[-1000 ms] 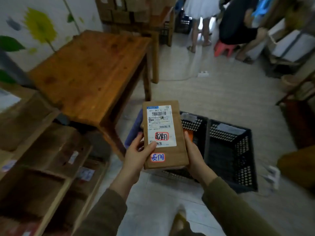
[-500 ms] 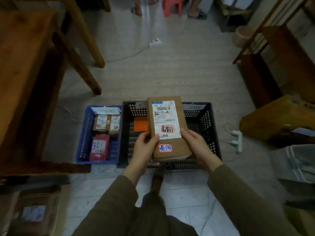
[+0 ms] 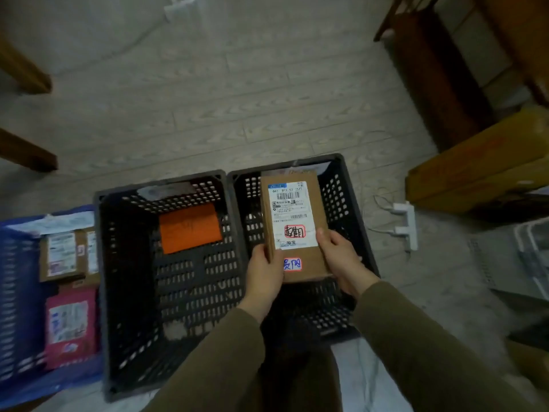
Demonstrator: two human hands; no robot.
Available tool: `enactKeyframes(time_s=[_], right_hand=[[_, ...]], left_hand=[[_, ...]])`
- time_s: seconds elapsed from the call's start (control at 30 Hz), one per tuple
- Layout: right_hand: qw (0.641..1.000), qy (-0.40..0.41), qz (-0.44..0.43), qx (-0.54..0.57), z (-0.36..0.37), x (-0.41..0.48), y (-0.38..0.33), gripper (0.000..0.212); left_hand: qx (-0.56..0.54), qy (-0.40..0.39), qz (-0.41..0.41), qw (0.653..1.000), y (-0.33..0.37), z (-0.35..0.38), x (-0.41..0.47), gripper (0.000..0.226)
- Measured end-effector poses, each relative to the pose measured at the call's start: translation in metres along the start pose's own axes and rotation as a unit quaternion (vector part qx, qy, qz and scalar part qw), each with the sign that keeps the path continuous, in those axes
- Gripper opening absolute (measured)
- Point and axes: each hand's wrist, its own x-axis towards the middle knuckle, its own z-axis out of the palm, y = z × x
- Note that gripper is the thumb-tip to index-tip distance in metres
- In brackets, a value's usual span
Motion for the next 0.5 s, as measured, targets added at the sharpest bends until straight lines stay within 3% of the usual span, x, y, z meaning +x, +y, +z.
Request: enactKeyframes(time_s=[0.13,0.27,0.5], right_hand=[[1.0,0.016,0.002,-0.022,0.011,0.13,0.044,0.032],[0.999,-0.004,0.0,-0.051,0.042,0.233,0.09,0.032],[0.996,0.001,-0.028,-0.085,0.083,0.317,0.135,0.034]], left_hand=[[0.039,0.038,0.003,0.999,-0.05,0.043,0.118,0.033],[0.098,0.11,-0.075,0.986,-0.099,0.067,0.218,0.034],[0.138,0.174,-0.096,0.97,-0.14,0.077,0.29,0.037]])
